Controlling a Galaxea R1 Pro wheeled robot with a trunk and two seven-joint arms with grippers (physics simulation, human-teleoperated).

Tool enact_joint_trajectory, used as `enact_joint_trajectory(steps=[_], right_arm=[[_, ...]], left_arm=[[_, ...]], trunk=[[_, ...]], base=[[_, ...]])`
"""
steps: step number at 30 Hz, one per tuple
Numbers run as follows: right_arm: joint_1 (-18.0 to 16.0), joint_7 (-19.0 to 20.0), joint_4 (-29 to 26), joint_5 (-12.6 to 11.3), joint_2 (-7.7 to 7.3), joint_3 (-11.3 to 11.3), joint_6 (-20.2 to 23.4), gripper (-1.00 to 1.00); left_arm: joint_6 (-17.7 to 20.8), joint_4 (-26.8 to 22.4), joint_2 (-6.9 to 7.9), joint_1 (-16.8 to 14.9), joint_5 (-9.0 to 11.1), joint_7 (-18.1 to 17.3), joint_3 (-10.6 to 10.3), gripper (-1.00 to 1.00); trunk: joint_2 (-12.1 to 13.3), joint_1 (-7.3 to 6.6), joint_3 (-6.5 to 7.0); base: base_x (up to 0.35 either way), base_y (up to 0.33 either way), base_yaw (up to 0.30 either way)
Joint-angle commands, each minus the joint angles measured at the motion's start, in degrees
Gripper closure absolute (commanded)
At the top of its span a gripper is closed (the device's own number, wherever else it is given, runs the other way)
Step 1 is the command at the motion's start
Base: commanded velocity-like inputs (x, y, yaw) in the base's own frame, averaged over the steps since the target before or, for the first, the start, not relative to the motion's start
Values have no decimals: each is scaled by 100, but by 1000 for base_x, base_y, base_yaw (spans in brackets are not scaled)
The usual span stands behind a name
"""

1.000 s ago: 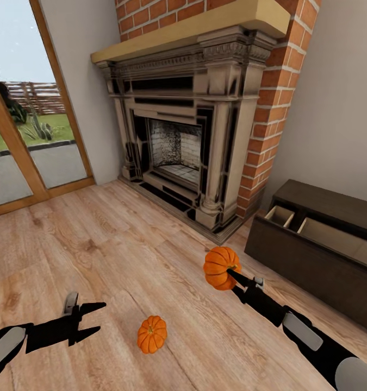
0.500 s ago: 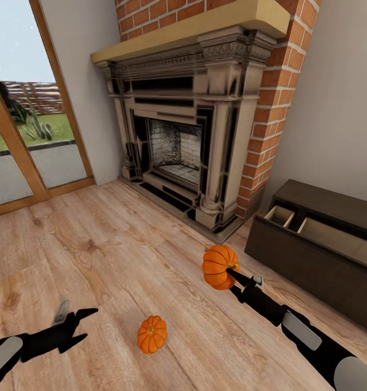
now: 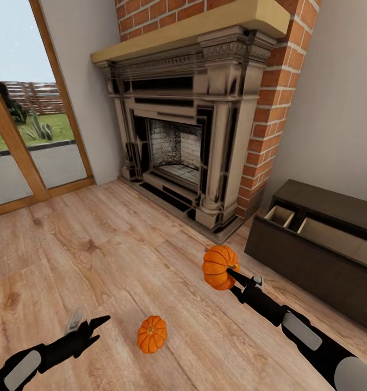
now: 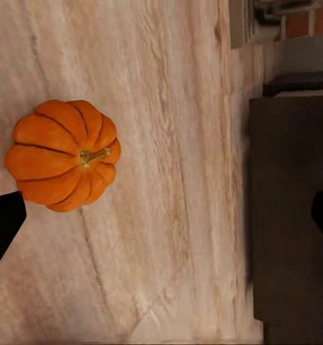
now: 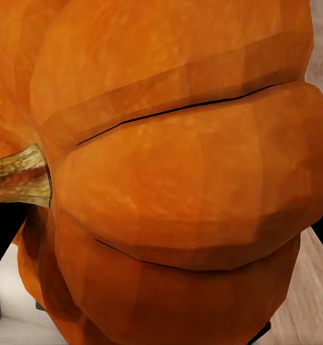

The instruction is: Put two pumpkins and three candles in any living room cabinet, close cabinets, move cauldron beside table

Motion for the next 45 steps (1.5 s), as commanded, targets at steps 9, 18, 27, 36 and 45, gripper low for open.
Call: enact_joint_trajectory(steps=[9,18,27,36,45], right_arm=[[-7,-1,1,-62,10,28,10,100],[-7,58,11,-62,24,-3,-118,100],[-7,197,-166,-63,14,27,-109,100],[-7,-91,-157,-70,18,7,-121,100],[-7,-135,-149,-71,19,-2,-139,100]], left_arm=[[-325,354,2,0,-311,-580,-68,-100],[-334,444,19,13,-258,-596,-41,-100],[-378,726,43,14,-273,-1208,-21,-100],[-401,833,49,13,-274,-1266,-21,-100],[-409,834,49,13,-274,-1267,-22,-100]], trunk=[[-2,-1,-5],[-2,-1,-5],[-2,-1,-5],[-2,-1,-5],[-13,19,-182]], base=[[0,0,0],[0,0,0],[0,0,0],[0,0,0],[0,0,0]])
